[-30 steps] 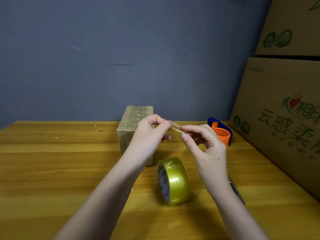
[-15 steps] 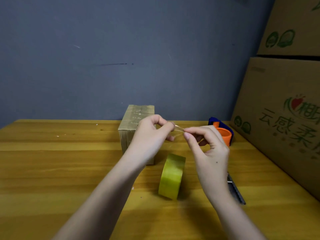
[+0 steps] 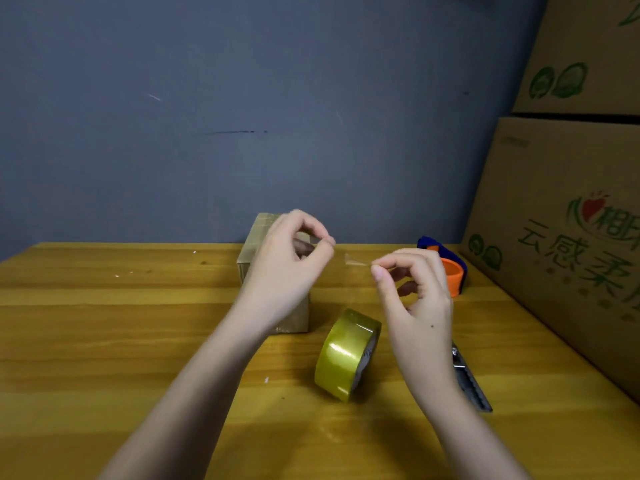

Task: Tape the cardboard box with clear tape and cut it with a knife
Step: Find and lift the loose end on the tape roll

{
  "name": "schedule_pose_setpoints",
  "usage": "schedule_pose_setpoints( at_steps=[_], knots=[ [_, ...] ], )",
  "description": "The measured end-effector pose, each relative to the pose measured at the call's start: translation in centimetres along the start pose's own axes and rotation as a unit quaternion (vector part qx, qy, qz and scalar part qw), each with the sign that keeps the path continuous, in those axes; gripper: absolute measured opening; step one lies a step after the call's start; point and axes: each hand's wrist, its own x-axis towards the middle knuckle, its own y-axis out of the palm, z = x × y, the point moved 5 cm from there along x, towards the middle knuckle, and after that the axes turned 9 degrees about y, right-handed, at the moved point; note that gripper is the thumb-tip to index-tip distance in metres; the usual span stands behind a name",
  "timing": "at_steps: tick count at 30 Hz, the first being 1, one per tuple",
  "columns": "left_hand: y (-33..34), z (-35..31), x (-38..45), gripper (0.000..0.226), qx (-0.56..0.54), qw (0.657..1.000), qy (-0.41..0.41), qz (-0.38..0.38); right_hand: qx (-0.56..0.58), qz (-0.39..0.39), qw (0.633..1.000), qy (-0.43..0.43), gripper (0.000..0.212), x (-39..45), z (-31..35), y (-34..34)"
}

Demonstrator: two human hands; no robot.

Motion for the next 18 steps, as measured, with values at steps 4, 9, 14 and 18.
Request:
schedule_pose_setpoints(
  at_steps=[4, 9, 14, 18],
  knots=[
    [1.0, -1.5, -0.3, 0.020, 0.035, 0.982, 0.151, 0.113, -0.002, 0.001, 1.000, -0.007, 0.008, 0.1, 0.1, -0.1],
    [1.9, -0.4, -0.3, 0.008, 0.032, 0.987, 0.125, 0.095, -0.001, 0.004, 1.000, -0.006, 0.005, 0.1, 0.1, -0.2],
    [2.2, 0.4, -0.5, 0.009, -0.078, 0.987, 0.020, 0.137, 0.006, 0.016, 1.000, 0.011, 0.007, 0.0, 0.0, -0.1],
    [2.1, 0.8, -0.4, 0.011, -0.118, 0.984, -0.011, 0.133, 0.026, 0.021, 0.999, 0.027, 0.010, -0.1, 0.2, -0.1]
  ],
)
